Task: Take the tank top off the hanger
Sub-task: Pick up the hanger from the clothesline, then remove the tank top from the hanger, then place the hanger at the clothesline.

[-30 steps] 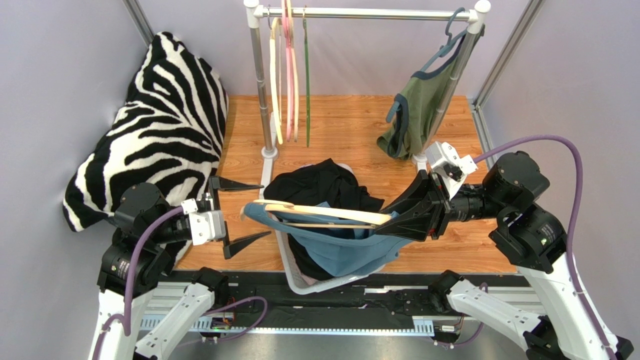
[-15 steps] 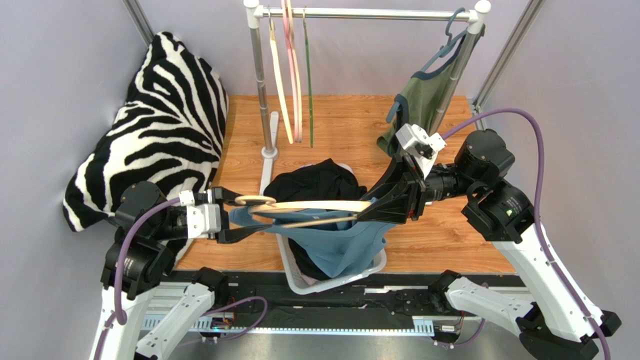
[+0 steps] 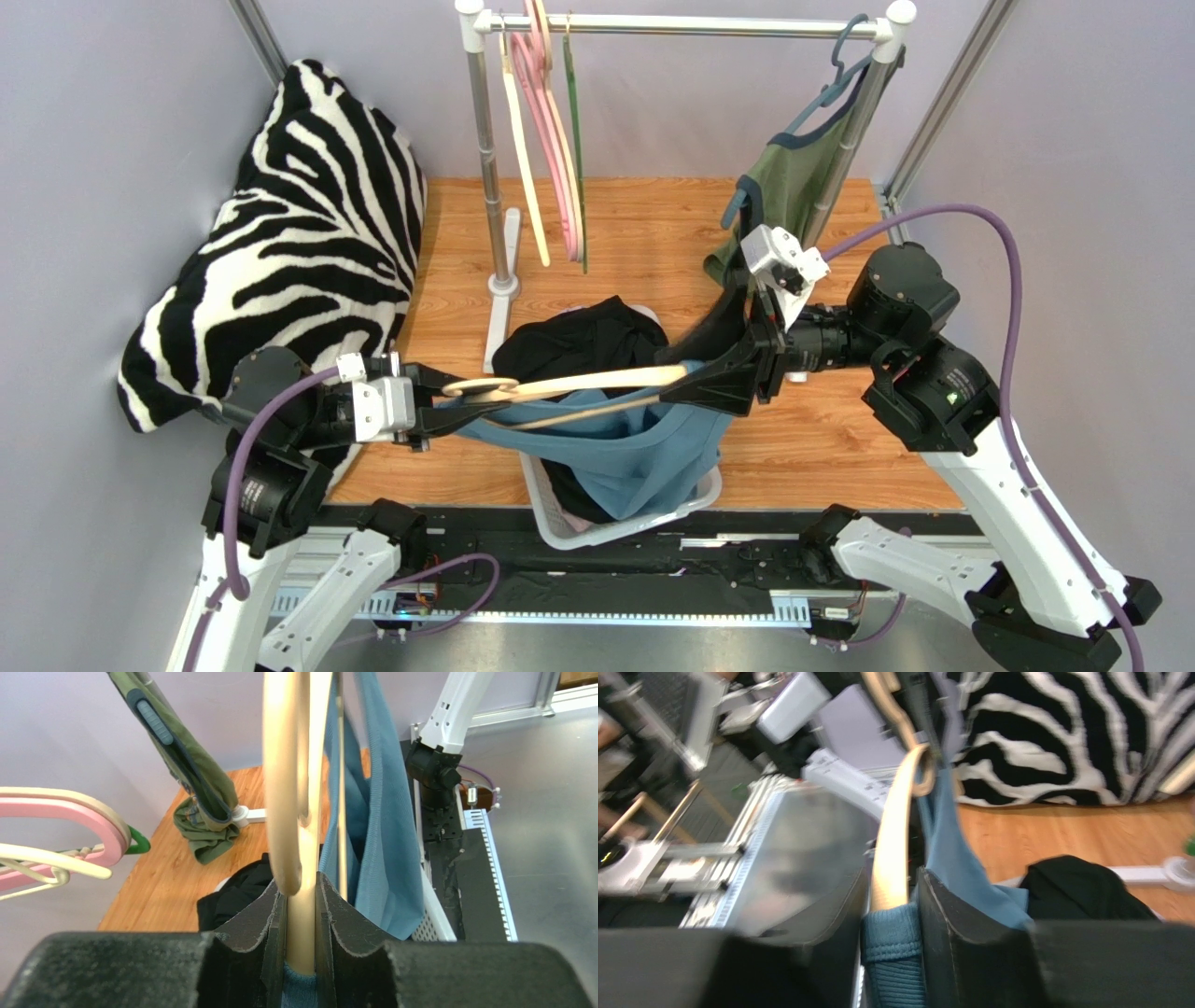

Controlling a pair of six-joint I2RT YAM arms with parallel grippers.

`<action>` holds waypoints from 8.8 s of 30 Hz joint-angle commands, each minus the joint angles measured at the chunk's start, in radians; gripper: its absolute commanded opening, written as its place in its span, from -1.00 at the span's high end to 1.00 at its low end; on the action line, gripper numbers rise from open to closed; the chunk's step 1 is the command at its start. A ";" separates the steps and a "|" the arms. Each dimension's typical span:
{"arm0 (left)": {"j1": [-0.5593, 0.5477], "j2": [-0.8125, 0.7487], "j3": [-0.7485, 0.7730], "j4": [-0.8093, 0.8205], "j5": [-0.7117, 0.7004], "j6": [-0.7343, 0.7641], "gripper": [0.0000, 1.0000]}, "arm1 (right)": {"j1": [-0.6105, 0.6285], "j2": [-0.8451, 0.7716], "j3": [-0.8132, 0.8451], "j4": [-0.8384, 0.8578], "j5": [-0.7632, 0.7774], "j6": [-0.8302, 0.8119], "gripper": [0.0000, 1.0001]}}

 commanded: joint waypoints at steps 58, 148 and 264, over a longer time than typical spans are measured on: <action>0.028 -0.111 0.041 -0.213 -0.131 0.340 1.00 | -0.032 -0.257 -0.247 -0.106 1.202 0.067 1.00; -0.172 0.174 0.287 -0.264 -0.424 0.105 -0.98 | 0.233 -0.223 -0.092 -0.356 0.677 -0.275 1.00; -0.380 0.351 0.338 -0.485 -1.141 0.142 -0.79 | 0.206 0.465 0.744 -0.180 1.621 -0.162 1.00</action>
